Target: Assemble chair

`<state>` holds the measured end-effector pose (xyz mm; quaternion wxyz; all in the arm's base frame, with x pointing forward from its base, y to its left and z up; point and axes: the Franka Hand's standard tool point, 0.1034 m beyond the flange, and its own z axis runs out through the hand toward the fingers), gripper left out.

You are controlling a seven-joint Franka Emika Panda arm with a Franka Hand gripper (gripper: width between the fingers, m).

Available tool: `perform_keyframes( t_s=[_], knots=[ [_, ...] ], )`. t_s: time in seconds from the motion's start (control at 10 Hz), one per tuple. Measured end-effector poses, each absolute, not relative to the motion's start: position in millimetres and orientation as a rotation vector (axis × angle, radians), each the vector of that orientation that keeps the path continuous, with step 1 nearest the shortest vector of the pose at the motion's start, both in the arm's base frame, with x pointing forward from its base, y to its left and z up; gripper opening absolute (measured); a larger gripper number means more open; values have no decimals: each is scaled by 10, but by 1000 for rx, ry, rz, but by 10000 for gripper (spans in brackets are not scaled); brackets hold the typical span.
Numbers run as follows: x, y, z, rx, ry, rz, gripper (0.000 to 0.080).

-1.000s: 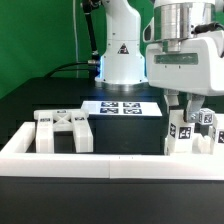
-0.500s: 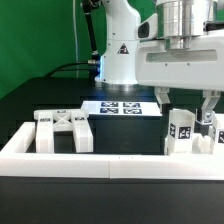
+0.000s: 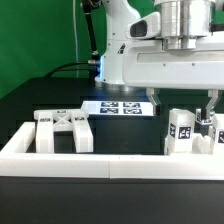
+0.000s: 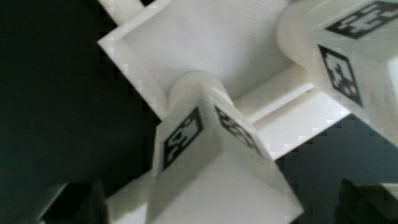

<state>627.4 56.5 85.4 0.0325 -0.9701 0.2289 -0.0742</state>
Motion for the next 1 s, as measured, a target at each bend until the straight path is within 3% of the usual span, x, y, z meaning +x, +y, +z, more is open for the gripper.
perform_keyframes(
  t_s=[0.6,0.8,0.9,1.0],
  knots=[
    [6308,532,878,-3134,-11,-260,649],
    [6307,530,876,-3133,13,-260,393],
    [6308,530,876,-3131,45,-260,393],
    [6308,529,876,-3131,45,-260,289]
  ],
)
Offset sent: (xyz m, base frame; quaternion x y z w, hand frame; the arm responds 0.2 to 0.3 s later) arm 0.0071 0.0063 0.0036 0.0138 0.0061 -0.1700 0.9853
